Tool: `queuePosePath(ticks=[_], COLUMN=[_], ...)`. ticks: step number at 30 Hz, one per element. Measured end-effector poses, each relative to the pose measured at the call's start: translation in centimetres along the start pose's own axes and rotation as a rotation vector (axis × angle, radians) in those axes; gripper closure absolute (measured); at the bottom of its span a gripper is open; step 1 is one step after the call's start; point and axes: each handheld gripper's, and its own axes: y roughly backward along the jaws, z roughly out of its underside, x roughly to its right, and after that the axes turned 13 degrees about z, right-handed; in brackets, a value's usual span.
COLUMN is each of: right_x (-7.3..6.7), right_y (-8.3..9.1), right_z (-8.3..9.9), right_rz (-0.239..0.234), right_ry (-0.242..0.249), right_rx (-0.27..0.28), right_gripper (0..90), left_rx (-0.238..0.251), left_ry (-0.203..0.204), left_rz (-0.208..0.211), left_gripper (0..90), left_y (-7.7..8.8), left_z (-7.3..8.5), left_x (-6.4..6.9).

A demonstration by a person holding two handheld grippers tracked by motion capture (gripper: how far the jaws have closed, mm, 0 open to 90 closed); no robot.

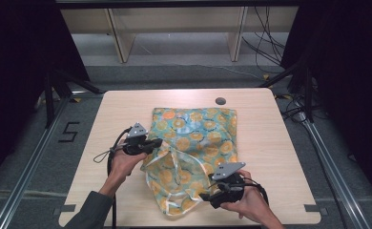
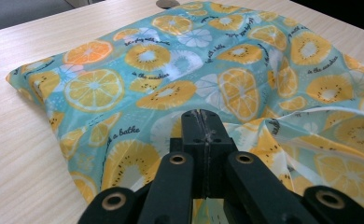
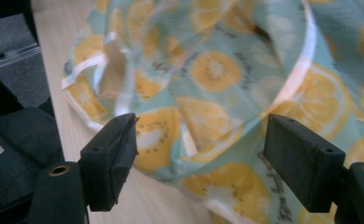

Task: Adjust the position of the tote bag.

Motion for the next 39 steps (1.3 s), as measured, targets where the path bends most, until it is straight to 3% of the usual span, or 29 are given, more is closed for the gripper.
queuePosePath(ticks=[1, 2, 3, 4, 5, 6, 7, 8, 10, 11, 13, 15, 18, 19, 20, 21, 22, 24, 29, 30, 32, 34, 36, 38, 39], right_x=[-0.4, -0.7, -0.7, -0.8, -0.6, -0.5, -0.5, 0.2, 0.5, 0.9, 1.2, 2.5, 3.5, 3.5, 3.1, 2.6, 2.6, 1.3, -1.0, -1.0, -2.4, -2.7, -3.0, -3.3, -3.3], right_y=[-0.2, -0.7, -0.7, -1.1, -1.2, -1.3, -1.3, -1.2, -0.6, -0.3, 0.0, 0.7, 0.9, 0.9, 1.1, 1.0, 1.0, 0.6, -0.5, -0.5, -1.5, -2.1, -2.9, -3.2, -3.2], right_z=[0.0, 0.0, 0.0, 0.1, 0.2, 0.3, 0.3, 0.4, 0.2, 0.0, -0.1, -0.6, -1.1, -1.1, -1.5, -1.8, -1.8, -2.3, -2.8, -2.8, -2.6, -2.4, -2.0, -1.8, -1.9], right_rz=[0.003, 0.012, 0.012, 0.032, 0.039, 0.041, 0.041, 0.039, 0.051, 0.054, 0.058, 0.075, -0.015, -0.015, -0.050, -0.067, -0.067, -0.073, -0.137, -0.137, -0.118, -0.105, -0.082, -0.081, -0.066], right_ry=[-0.009, 0.039, 0.039, 0.026, 0.049, 0.039, 0.039, 0.071, 0.045, 0.064, 0.049, 0.030, -0.015, -0.015, -0.021, -0.019, -0.019, -0.036, -0.005, -0.005, 0.041, 0.041, 0.063, 0.092, 0.152], right_rx=[-0.011, -0.012, -0.012, -0.033, -0.047, -0.047, -0.047, -0.011, 0.003, 0.013, 0.032, 0.055, 0.084, 0.084, 0.105, 0.104, 0.104, 0.068, 0.064, 0.064, 0.037, 0.025, 0.001, -0.009, 0.003], right_gripper=[28.7, 42.5, 42.5, 61.1, 69.8, 77.9, 77.9, 89.7, 90.0, 90.0, 90.0, 90.0, 87.1, 87.1, 75.3, 69.3, 69.3, 54.0, 45.9, 45.9, 46.4, 46.9, 51.9, 67.9, 84.5], left_rx=[-0.015, 0.002, 0.002, 0.001, -0.001, -0.001, -0.001, -0.002, 0.001, 0.010, 0.004, -0.002, 0.004, 0.004, 0.002, 0.011, 0.011, 0.024, 0.018, 0.029, 0.034, 0.038, 0.033, 0.034, 0.033], left_ry=[-0.003, 0.016, 0.016, 0.020, 0.022, 0.018, 0.018, 0.016, 0.016, 0.015, 0.016, 0.022, 0.021, 0.021, 0.014, 0.043, 0.043, 0.043, 0.030, 0.031, 0.043, 0.042, 0.050, 0.059, 0.054], left_rz=[0.008, 0.009, 0.009, 0.021, 0.021, 0.014, 0.014, 0.018, 0.018, 0.018, 0.029, 0.025, 0.017, 0.017, 0.016, 0.020, 0.020, 0.027, 0.029, 0.026, 0.022, 0.029, 0.031, 0.026, 0.030], left_gripper=[89.6, 89.6, 89.6, 89.6, 89.6, 89.6, 89.6, 89.6, 89.5, 89.5, 89.5, 89.5, 89.5, 89.5, 89.5, 89.6, 89.5, 89.5, 89.5, 89.5, 89.6, 89.5, 89.5, 89.5, 89.5], left_y=[0.1, 0.0, 0.0, -0.1, -0.2, -0.2, -0.2, -0.2, -0.2, -0.2, -0.1, -0.1, 0.0, 0.0, 0.0, -0.1, -0.1, -0.3, -0.2, -0.2, -0.2, -0.2, -0.2, -0.3, -0.4], left_z=[0.0, 0.1, 0.1, 0.1, 0.1, 0.2, 0.2, 0.2, 0.2, 0.2, 0.2, 0.2, 0.2, 0.2, 0.1, 0.0, 0.0, -0.2, -0.7, -0.8, -1.0, -0.9, -0.9, -0.8, -0.7], left_x=[-0.1, -0.1, -0.1, -0.1, -0.1, -0.1, -0.1, -0.2, -0.1, -0.1, -0.2, -0.2, -0.4, -0.4, -0.6, -0.7, -0.7, -0.7, -0.7, -0.7, -0.9, -1.0, -1.0, -1.0, -1.1])
